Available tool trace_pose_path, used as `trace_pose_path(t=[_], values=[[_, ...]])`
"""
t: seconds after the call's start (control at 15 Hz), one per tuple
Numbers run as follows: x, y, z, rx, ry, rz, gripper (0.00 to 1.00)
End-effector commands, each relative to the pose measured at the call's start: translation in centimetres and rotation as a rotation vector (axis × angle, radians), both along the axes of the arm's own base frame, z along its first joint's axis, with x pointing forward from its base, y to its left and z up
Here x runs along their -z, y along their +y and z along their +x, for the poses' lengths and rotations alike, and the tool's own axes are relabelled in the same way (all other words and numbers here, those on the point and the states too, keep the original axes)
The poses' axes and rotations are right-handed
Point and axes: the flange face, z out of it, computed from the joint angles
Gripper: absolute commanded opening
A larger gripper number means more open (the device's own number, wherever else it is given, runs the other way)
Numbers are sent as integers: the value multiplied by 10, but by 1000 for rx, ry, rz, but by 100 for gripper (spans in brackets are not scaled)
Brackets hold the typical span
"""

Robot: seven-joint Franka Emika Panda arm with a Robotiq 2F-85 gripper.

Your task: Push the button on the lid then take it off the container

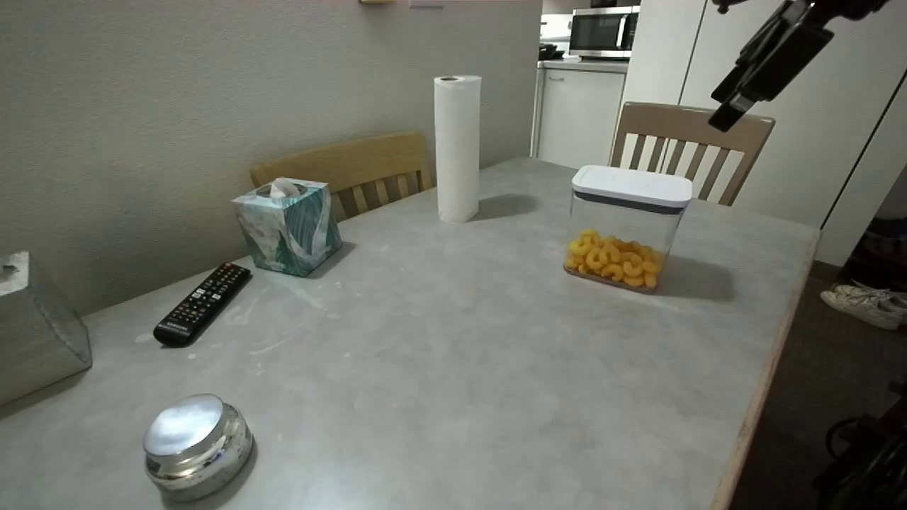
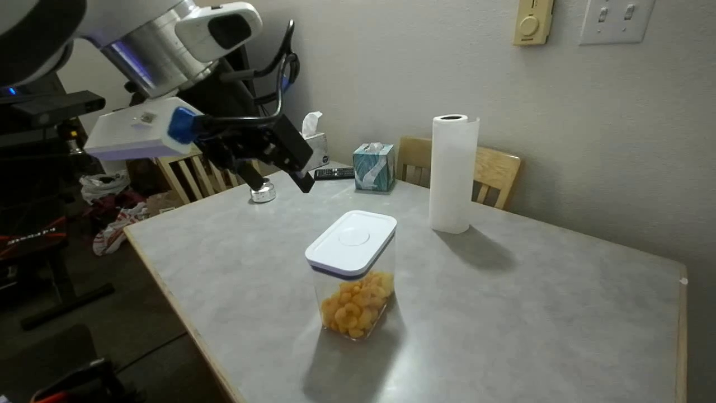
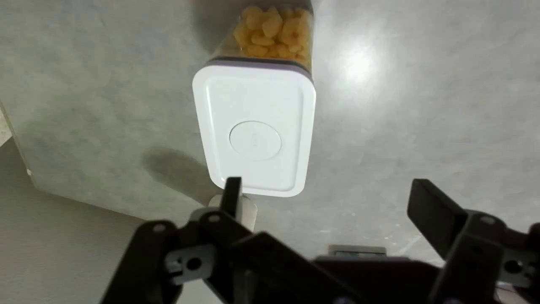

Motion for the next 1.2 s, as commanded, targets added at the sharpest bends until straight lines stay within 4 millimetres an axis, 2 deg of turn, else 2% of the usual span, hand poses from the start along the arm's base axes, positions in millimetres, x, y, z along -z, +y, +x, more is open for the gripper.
trace_pose_path(t=[0.0,0.33,0.67,0.93,1.13], values=[[0,0,0,2,1,-1,100],[-1,-4,3,-37,54,15,100],[-10,-26,15,-171,235,170,100],[-19,-52,35,-213,314,214,100],[-10,-61,58,-202,383,232,100]])
